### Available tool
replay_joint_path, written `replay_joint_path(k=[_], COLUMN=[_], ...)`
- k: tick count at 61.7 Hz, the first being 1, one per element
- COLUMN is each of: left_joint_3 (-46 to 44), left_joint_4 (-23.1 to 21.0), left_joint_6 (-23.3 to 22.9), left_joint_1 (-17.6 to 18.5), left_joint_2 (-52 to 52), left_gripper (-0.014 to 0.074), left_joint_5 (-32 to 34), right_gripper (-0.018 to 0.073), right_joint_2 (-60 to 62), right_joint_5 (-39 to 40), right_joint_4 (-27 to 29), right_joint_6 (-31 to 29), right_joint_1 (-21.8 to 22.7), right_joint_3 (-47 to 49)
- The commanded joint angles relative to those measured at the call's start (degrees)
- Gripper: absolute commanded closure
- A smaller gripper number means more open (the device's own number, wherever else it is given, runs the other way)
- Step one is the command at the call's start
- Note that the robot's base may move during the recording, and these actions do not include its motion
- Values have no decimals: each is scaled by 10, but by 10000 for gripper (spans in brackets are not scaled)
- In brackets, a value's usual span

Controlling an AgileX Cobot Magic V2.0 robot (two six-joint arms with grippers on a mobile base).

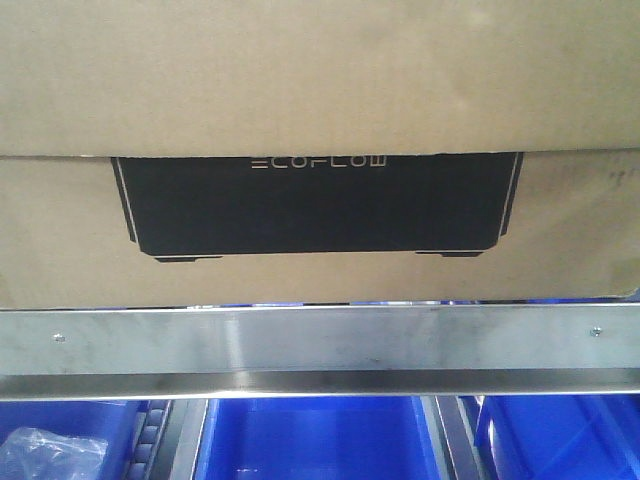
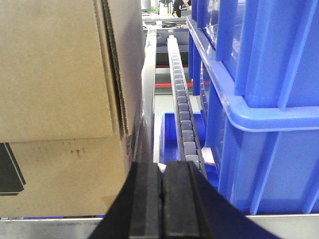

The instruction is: Grab box from left shelf to table start

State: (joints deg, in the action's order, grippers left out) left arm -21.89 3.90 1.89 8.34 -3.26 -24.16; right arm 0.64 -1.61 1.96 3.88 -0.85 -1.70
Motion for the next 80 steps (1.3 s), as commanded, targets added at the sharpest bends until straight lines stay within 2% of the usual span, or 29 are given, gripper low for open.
replay_joint_path(k=[1,7,16,21,27,34,45,51,55,60,64,80], left_joint_3=[-60,-123,-216,-260,-310,-360,-432,-482,-511,-544,-566,-619], left_joint_4=[1,-11,-83,-92,-69,-43,7,15,24,25,26,27], left_joint_6=[-1,-1,-1,-2,-9,-45,-65,-69,-69,-70,-78,-92], left_joint_1=[0,0,0,0,0,15,88,119,123,121,121,119], left_joint_2=[-49,-102,-183,-222,-273,-331,-422,-477,-510,-545,-568,-665], left_gripper=[631,631,631,631,631,631,629,582,513,388,324,315], left_joint_5=[-4,-59,-115,-153,-176,-194,-245,-302,-320,-314,-314,-314], right_gripper=[541,541,541,541,541,541,541,541,541,541,541,541], right_joint_2=[2,2,2,2,2,2,2,2,2,2,2,2], right_joint_5=[50,50,50,50,50,50,50,50,50,50,50,50], right_joint_4=[-6,-6,-6,-6,-6,-6,-6,-6,-6,-6,-6,-6], right_joint_6=[-2,-2,-2,-2,-2,-2,-2,-2,-2,-2,-2,-2], right_joint_1=[0,0,0,0,0,0,0,0,0,0,0,0], right_joint_3=[1,1,1,1,1,1,1,1,1,1,1,1])
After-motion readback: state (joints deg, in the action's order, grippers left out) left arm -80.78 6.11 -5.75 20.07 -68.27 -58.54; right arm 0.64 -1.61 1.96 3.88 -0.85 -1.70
